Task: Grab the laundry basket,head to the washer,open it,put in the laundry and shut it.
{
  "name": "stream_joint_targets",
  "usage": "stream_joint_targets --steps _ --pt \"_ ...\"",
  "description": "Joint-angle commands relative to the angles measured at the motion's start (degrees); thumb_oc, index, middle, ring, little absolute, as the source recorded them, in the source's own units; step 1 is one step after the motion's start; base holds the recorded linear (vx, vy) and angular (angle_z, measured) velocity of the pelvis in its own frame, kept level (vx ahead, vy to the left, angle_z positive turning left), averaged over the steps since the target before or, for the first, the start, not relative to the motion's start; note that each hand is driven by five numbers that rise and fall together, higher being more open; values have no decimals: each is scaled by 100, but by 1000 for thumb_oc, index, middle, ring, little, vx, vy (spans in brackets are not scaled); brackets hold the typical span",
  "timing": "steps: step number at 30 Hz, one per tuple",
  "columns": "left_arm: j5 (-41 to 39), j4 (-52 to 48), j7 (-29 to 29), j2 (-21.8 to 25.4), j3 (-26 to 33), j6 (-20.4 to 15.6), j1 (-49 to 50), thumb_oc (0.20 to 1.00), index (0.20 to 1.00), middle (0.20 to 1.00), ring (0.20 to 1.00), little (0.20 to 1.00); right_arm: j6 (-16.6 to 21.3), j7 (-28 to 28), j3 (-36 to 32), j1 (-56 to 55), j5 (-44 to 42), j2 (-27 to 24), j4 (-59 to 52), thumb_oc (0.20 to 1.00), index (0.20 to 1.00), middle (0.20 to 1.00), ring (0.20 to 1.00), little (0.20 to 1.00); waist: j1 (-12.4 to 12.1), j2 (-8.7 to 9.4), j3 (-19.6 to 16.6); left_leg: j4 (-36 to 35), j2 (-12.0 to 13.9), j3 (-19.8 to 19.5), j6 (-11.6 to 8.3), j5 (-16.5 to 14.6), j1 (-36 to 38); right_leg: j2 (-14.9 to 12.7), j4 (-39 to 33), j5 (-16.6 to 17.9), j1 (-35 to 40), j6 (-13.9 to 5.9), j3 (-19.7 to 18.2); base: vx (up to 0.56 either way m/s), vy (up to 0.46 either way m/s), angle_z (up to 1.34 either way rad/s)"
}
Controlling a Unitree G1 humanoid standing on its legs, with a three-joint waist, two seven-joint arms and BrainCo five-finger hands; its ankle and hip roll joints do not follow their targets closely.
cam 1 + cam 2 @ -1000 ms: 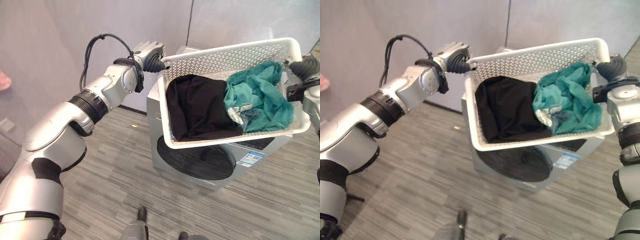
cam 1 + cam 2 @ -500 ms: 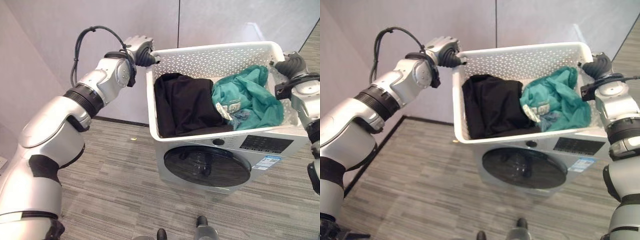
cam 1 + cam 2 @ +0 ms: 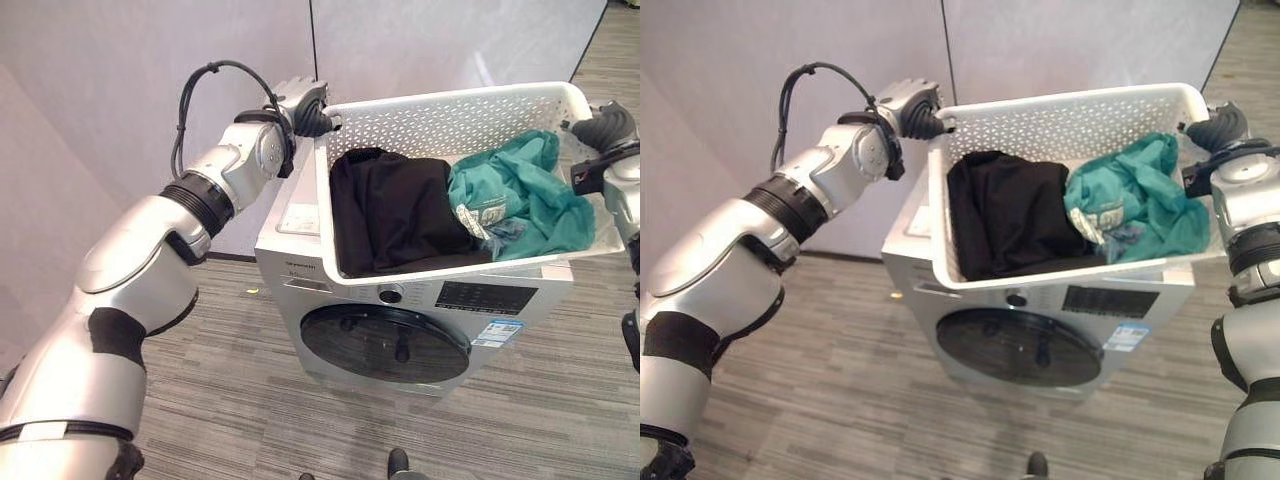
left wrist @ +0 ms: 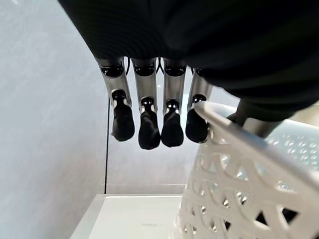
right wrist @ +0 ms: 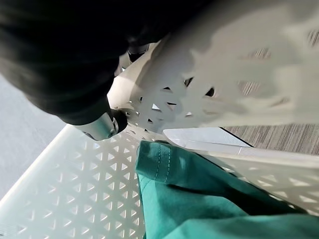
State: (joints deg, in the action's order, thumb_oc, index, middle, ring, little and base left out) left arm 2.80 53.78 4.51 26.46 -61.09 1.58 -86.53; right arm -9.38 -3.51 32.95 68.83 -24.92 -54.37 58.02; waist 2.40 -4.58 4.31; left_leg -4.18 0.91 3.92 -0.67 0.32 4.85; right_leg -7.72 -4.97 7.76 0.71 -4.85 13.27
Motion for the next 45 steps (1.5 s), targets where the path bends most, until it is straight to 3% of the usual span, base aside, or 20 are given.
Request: stream_joint_targets --steps 1,8,19,30,31,32,33,34,35,36,37,45 --pt "-23 616 358 -442 149 -124 -928 200 200 200 200 200 281 -35 340 967 -203 346 358 200 200 200 200 200 -126 138 9 -82 81 52 31 32 -167 -100 -3 -580 416 -339 -51 8 -31 3" --pt "-24 1207 438 -749 5 -80 -1239 200 200 200 200 200 359 -180 539 1431 -328 655 247 200 200 200 200 200 75 211 150 -82 115 45 -23 94 -477 -42 -2 -546 146 -301 -18 -3 -15 4" --pt "-257 1015 632 -977 29 -159 -1522 200 200 200 200 200 396 -286 848 1956 -391 924 742 200 200 200 200 200 90 152 371 -82 109 77 -26 179 -796 -45 11 -471 -217 -289 -94 1 -4 4" --pt "-575 699 1179 -1396 571 -363 -1727 200 200 200 200 200 451 -455 896 2066 -255 892 1135 200 200 200 200 200 113 144 662 -82 83 -69 -43 313 -1152 -40 63 -460 -503 -239 -8 -7 -11 2" --pt "-573 566 1330 -1416 688 -405 -1769 429 429 429 429 429 491 -492 843 2016 -285 877 1134 200 200 200 200 200 117 154 680 -82 81 -83 -54 330 -1203 -41 55 -455 -538 -235 15 -25 -37 10" --pt "-574 441 1464 -1466 816 -474 -1783 548 548 548 548 548 545 -526 790 1923 -305 858 1132 200 200 200 200 200 126 176 708 -82 77 -108 -66 348 -1269 -43 54 -449 -570 -232 28 -21 -31 11" --pt "-570 433 1466 -1466 817 -470 -1776 1000 1000 1000 1000 1000 546 -527 787 1915 -304 856 1129 200 200 200 200 200 128 175 698 -82 76 -112 -66 350 -1276 -43 55 -450 -576 -232 32 -12 -30 17" --pt "-574 318 1553 -1468 905 -503 -1767 1000 1000 1000 1000 1000 571 -549 747 1847 -325 824 1110 235 235 235 235 235 132 184 698 -82 75 -119 -73 354 -1309 -47 41 -452 -580 -228 57 13 -27 19" --pt "-593 203 1635 -1472 1047 -538 -1752 1000 1000 1000 1000 1000 597 -530 687 1716 -361 754 1103 476 476 476 476 476 127 192 700 -82 67 -139 -74 346 -1316 -43 43 -454 -579 -225 82 13 -27 17" --pt "-591 196 1636 -1476 1047 -533 -1746 1000 1000 1000 1000 1000 597 -531 680 1702 -360 748 1096 799 799 799 799 799 126 193 693 -82 67 -143 -74 346 -1318 -43 41 -454 -578 -225 87 18 -22 11" --pt "-617 141 1704 -1506 1144 -559 -1741 1000 1000 1000 1000 1000 607 -524 649 1635 -395 747 1131 1000 1000 1000 1000 1000 126 199 696 -82 68 -148 -72 347 -1317 -40 37 -461 -573 -219 97 16 -19 9" --pt "-423 -460 2292 -1464 1485 -691 -1679 1000 1000 1000 1000 1000 781 -775 533 1685 -552 957 1326 1000 1000 1000 1000 1000 102 232 636 -82 48 -162 -81 308 -1285 -15 12 -495 -506 -203 102 5 -5 2"
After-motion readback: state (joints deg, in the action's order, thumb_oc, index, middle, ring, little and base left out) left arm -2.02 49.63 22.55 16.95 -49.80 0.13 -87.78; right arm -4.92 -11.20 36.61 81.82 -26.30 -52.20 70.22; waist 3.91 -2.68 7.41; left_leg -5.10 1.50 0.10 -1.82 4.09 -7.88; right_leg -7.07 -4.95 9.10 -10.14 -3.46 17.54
